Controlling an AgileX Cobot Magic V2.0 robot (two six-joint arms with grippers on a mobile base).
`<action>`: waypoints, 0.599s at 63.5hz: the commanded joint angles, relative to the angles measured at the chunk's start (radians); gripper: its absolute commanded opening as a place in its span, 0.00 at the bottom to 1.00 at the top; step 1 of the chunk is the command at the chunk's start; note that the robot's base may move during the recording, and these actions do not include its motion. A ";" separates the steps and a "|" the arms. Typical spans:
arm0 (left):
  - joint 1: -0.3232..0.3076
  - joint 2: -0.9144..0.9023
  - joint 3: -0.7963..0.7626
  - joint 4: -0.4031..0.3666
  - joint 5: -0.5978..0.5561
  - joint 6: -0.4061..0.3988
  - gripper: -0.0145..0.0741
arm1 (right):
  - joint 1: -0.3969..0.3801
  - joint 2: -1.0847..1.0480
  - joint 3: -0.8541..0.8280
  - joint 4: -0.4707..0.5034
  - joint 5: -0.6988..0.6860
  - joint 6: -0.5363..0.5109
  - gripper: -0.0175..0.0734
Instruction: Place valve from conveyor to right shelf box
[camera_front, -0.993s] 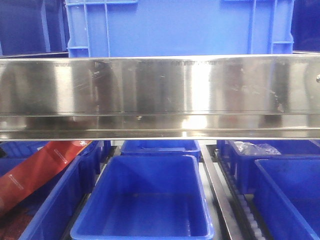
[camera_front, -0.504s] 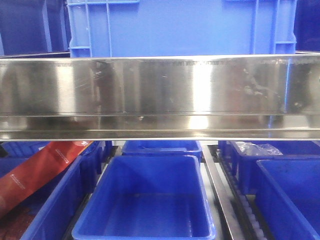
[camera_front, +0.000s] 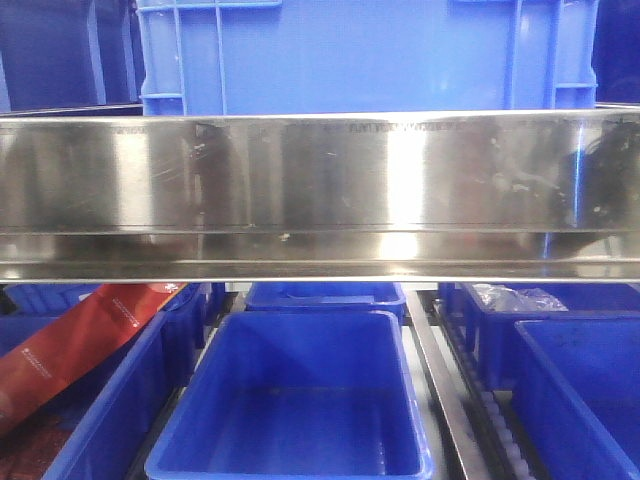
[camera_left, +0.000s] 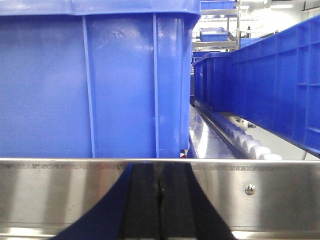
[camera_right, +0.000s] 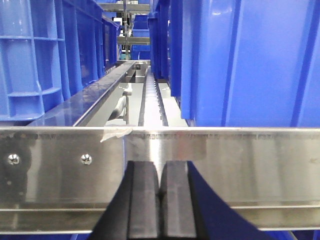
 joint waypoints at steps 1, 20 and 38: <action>0.001 -0.006 -0.002 -0.005 -0.015 -0.005 0.04 | -0.003 -0.009 0.001 -0.008 -0.026 0.002 0.02; 0.001 -0.006 -0.002 -0.005 -0.015 -0.005 0.04 | -0.003 -0.009 0.001 -0.008 -0.026 0.002 0.02; 0.001 -0.006 -0.002 -0.005 -0.015 -0.005 0.04 | -0.003 -0.009 0.001 -0.008 -0.026 0.002 0.02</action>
